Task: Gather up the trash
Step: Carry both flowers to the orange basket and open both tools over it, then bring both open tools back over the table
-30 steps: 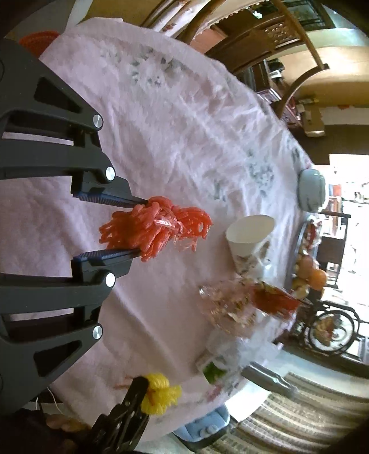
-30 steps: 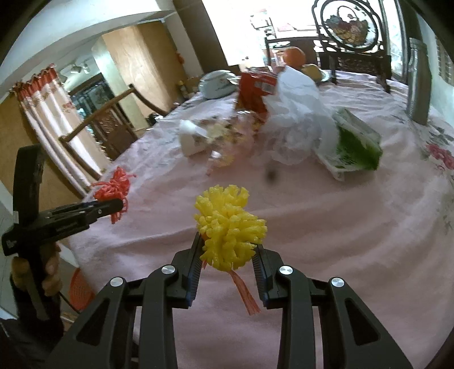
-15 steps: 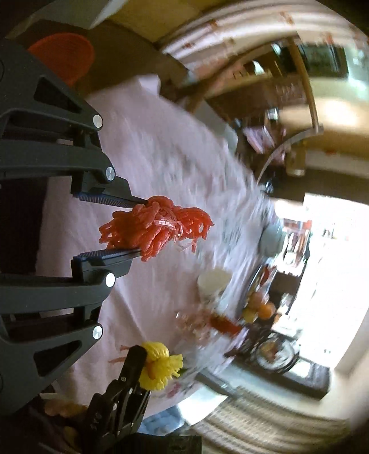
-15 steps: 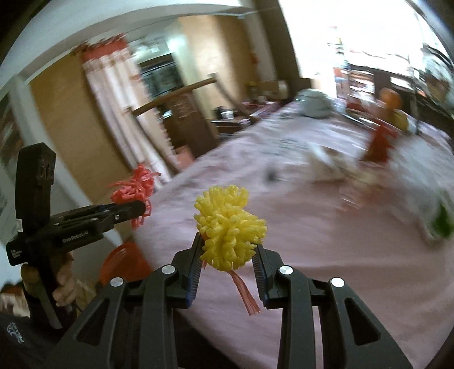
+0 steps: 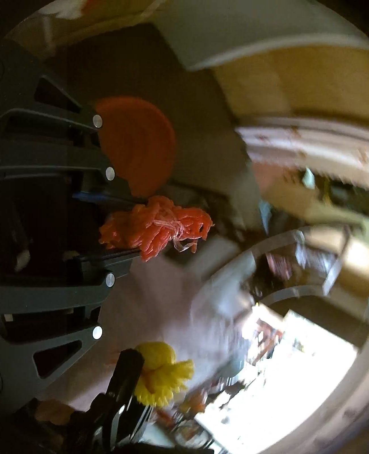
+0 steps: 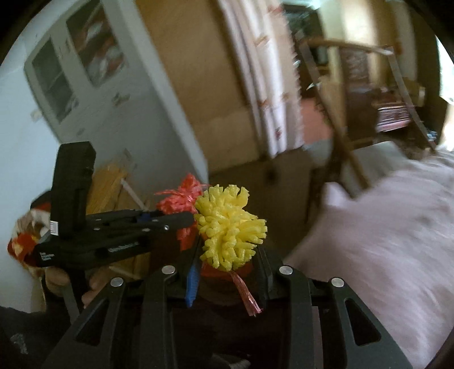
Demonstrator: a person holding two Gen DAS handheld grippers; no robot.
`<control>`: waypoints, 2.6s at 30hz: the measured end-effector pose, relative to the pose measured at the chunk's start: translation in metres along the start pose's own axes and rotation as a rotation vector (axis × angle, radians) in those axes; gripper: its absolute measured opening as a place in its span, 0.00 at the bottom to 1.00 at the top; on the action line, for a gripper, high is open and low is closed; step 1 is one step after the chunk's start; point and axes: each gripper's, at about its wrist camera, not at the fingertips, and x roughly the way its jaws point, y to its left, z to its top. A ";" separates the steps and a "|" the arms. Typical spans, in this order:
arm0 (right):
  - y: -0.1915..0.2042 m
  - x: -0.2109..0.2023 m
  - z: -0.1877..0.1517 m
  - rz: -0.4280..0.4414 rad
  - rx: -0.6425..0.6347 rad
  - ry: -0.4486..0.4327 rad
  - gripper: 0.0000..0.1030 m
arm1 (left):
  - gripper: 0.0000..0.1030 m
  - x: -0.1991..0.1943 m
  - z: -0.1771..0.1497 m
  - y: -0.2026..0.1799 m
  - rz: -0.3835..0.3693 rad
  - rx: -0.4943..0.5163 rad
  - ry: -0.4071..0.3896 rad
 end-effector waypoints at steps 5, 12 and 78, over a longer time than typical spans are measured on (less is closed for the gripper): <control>0.012 0.087 0.013 0.048 0.015 0.115 0.32 | 0.27 0.058 -0.012 0.058 0.084 -0.080 0.144; 0.009 0.182 0.011 0.074 0.073 0.270 0.32 | 0.27 0.117 -0.022 0.111 0.171 -0.145 0.279; -0.253 -0.356 -0.307 -0.851 0.799 -0.534 0.83 | 0.93 0.094 -0.091 -0.462 -0.399 0.802 0.129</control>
